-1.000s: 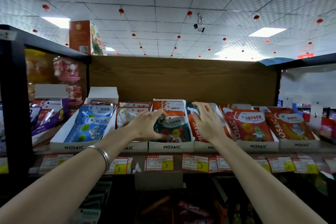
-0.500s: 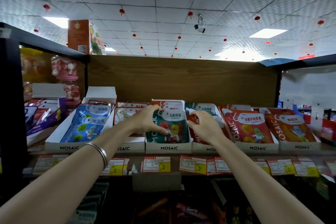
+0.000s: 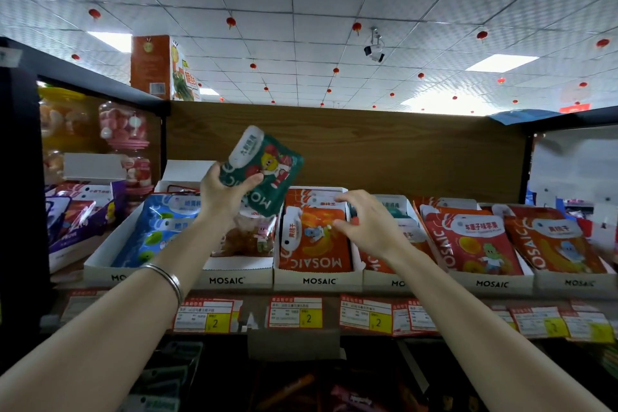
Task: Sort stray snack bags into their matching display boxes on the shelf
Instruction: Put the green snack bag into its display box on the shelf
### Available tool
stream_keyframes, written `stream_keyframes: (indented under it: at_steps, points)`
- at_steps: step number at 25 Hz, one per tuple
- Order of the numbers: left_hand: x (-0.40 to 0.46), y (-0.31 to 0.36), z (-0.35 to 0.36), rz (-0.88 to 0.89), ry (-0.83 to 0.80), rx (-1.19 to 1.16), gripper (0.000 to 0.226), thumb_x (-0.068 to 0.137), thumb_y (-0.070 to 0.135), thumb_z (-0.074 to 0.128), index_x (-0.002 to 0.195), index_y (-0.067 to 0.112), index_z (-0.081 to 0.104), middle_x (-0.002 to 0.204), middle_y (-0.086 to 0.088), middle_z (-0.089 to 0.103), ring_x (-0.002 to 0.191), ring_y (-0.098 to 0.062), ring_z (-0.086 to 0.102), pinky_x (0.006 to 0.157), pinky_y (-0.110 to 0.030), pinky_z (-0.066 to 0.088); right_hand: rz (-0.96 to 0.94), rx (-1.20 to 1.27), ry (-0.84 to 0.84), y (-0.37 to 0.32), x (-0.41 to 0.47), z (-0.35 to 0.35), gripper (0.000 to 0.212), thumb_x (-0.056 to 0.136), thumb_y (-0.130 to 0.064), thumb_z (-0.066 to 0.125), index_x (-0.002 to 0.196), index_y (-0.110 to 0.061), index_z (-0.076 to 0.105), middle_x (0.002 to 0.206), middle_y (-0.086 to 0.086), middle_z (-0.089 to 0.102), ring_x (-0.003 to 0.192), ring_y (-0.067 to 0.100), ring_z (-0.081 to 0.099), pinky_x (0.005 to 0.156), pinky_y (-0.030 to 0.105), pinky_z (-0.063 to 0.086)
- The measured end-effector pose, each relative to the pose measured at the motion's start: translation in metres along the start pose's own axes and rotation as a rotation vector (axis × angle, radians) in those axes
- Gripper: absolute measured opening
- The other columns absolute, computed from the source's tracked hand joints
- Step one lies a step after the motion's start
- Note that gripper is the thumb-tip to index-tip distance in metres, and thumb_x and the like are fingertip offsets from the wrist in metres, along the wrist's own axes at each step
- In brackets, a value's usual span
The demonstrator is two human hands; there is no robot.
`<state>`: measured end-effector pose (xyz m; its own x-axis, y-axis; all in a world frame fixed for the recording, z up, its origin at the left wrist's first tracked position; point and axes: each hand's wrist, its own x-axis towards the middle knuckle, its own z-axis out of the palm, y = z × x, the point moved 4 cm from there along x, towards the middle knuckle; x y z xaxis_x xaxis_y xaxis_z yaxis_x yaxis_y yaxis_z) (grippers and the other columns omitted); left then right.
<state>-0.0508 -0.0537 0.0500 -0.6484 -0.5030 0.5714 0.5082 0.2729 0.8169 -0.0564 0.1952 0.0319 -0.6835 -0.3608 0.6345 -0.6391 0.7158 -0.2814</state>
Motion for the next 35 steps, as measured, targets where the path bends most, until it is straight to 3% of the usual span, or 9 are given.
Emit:
stream_keyframes:
  at_steps: [5, 8, 17, 22, 25, 29, 31, 33, 35]
  points:
    - [0.002, -0.014, -0.006, -0.067, 0.091, -0.074, 0.055, 0.072, 0.019, 0.082, 0.118, 0.005, 0.054, 0.113, -0.009, 0.063, 0.099, -0.02, 0.061, 0.075, -0.027, 0.05, -0.05, -0.196, -0.34, -0.02, 0.028, 0.025, 0.049, 0.07, -0.049, 0.071, 0.11, -0.024, 0.058, 0.114, -0.002, 0.061, 0.107, 0.017, 0.057, 0.091, 0.039, 0.049]
    - [0.003, -0.016, -0.006, -0.066, 0.064, -0.041, 0.05, 0.072, 0.023, 0.082, 0.112, 0.01, 0.054, 0.108, -0.005, 0.063, 0.095, -0.018, 0.06, 0.063, -0.021, 0.046, -0.005, -0.356, -0.476, -0.017, 0.042, 0.038, 0.073, 0.064, -0.061, 0.07, 0.123, -0.026, 0.047, 0.124, 0.001, 0.057, 0.114, 0.021, 0.052, 0.098, 0.041, 0.044]
    - [0.003, -0.018, -0.004, -0.043, 0.036, 0.004, 0.049, 0.071, 0.025, 0.082, 0.109, 0.014, 0.053, 0.108, -0.003, 0.062, 0.099, -0.018, 0.061, 0.08, -0.032, 0.053, -0.042, -0.508, -0.418, -0.012, 0.042, 0.046, 0.1, 0.062, -0.068, 0.069, 0.138, -0.017, 0.03, 0.143, 0.005, 0.04, 0.131, 0.024, 0.034, 0.113, 0.043, 0.02]
    - [0.0, -0.015, -0.004, -0.025, 0.048, 0.003, 0.044, 0.072, 0.024, 0.081, 0.104, 0.017, 0.051, 0.103, 0.0, 0.06, 0.094, -0.014, 0.059, 0.064, -0.02, 0.047, -0.053, -0.456, -0.354, -0.017, 0.04, 0.042, 0.108, 0.066, -0.058, 0.073, 0.146, -0.016, 0.013, 0.149, 0.012, 0.024, 0.139, 0.031, 0.02, 0.115, 0.044, 0.016]
    - [-0.001, -0.015, -0.006, -0.039, 0.084, -0.014, 0.044, 0.072, 0.024, 0.082, 0.102, 0.017, 0.051, 0.104, 0.0, 0.061, 0.094, -0.015, 0.059, 0.068, -0.025, 0.05, -0.02, -0.429, -0.364, -0.021, 0.043, 0.038, 0.095, 0.07, -0.056, 0.068, 0.144, -0.018, 0.021, 0.148, 0.013, 0.024, 0.138, 0.033, 0.022, 0.115, 0.047, 0.018]
    - [-0.002, -0.014, -0.007, -0.046, 0.096, -0.006, 0.045, 0.071, 0.024, 0.082, 0.102, 0.018, 0.05, 0.103, 0.0, 0.06, 0.095, -0.016, 0.059, 0.078, -0.032, 0.052, -0.1, -0.299, -0.304, -0.032, 0.047, 0.03, 0.049, 0.073, -0.056, 0.064, 0.107, -0.024, 0.05, 0.116, -0.001, 0.061, 0.111, 0.017, 0.055, 0.112, 0.045, 0.024]
    - [-0.001, -0.015, -0.007, -0.043, 0.096, -0.005, 0.044, 0.071, 0.024, 0.082, 0.102, 0.018, 0.051, 0.102, 0.0, 0.06, 0.095, -0.016, 0.059, 0.076, -0.03, 0.051, -0.093, -0.245, -0.319, -0.037, 0.047, 0.026, 0.044, 0.07, -0.054, 0.07, 0.099, -0.026, 0.052, 0.105, -0.006, 0.065, 0.099, 0.013, 0.06, 0.095, 0.035, 0.044]
    - [0.0, -0.016, -0.009, -0.045, 0.107, -0.019, 0.045, 0.07, 0.024, 0.083, 0.102, 0.017, 0.052, 0.102, 0.0, 0.061, 0.095, -0.017, 0.06, 0.075, -0.029, 0.051, -0.072, -0.208, -0.308, -0.037, 0.046, 0.021, 0.042, 0.071, -0.051, 0.071, 0.1, -0.027, 0.054, 0.099, -0.009, 0.064, 0.091, 0.01, 0.06, 0.078, 0.027, 0.047]
    - [0.001, -0.016, -0.011, -0.043, 0.127, -0.024, 0.045, 0.07, 0.024, 0.083, 0.102, 0.016, 0.052, 0.102, 0.0, 0.061, 0.095, -0.016, 0.06, 0.072, -0.026, 0.05, -0.048, -0.2, -0.23, -0.035, 0.046, 0.015, 0.041, 0.072, -0.053, 0.069, 0.099, -0.027, 0.052, 0.097, -0.007, 0.064, 0.084, 0.01, 0.06, 0.077, 0.029, 0.049]
